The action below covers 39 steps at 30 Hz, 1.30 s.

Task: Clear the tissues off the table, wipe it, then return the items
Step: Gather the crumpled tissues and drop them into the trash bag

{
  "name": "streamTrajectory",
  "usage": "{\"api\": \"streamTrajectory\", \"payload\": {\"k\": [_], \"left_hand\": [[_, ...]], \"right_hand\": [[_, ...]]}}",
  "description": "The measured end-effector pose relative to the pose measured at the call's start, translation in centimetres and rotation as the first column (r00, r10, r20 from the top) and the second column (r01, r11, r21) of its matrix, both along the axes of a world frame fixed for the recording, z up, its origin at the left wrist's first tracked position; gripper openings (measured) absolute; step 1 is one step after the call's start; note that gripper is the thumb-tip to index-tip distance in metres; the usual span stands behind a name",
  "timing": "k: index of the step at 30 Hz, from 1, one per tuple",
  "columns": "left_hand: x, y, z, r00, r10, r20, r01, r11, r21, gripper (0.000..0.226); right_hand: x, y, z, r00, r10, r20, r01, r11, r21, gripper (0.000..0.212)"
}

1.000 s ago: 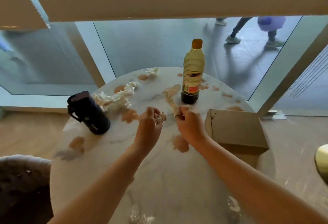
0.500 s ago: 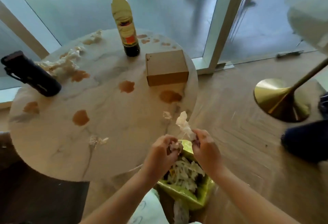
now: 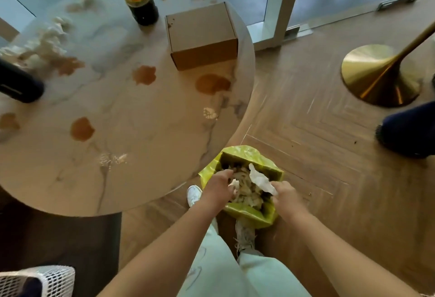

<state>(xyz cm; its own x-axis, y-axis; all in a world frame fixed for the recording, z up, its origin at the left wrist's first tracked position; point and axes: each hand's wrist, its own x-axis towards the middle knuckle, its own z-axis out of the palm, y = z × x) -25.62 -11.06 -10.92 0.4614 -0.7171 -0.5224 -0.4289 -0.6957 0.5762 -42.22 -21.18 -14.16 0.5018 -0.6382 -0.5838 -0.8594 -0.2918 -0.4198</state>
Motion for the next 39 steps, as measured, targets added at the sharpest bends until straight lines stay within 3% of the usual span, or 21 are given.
{"api": "streamTrajectory", "payload": {"k": [2,6,13,21,26,31,39], "left_hand": [[0.3,0.1,0.1,1.0,0.018,-0.008,-0.018,1.0,0.004,0.043],[0.6,0.7,1.4,0.999,0.039,0.005,-0.039,0.998,-0.04,0.037],[1.4,0.2,5.3,0.996,0.077,0.044,-0.062,0.96,-0.273,0.03],[5.6,0.3,11.2,0.97,0.229,0.075,-0.166,0.862,-0.479,0.026],[12.1,2.0,14.9,0.904,0.392,0.172,-0.245,0.802,-0.544,0.024],[21.5,3.2,17.5,0.817,0.505,0.277,-0.292,0.778,-0.556,0.025],[41.0,0.5,19.4,0.749,0.487,0.45,-0.281,0.848,-0.449,0.031]], "right_hand": [[0.5,-0.4,0.2,0.998,0.041,-0.05,-0.04,0.999,0.004,0.044],[1.3,-0.8,1.2,0.996,0.081,-0.046,-0.083,0.996,-0.031,0.033],[4.1,-1.7,4.9,0.961,0.105,0.254,-0.071,0.988,-0.139,0.027],[12.5,-2.6,12.4,0.767,0.274,0.58,-0.06,0.931,-0.361,0.023],[20.3,-2.4,16.6,0.669,0.376,0.641,-0.128,0.908,-0.399,0.025],[30.5,-2.2,20.4,0.628,0.409,0.662,-0.202,0.907,-0.369,0.026],[51.1,-4.3,23.4,0.633,0.495,0.595,-0.282,0.863,-0.419,0.034]]}}
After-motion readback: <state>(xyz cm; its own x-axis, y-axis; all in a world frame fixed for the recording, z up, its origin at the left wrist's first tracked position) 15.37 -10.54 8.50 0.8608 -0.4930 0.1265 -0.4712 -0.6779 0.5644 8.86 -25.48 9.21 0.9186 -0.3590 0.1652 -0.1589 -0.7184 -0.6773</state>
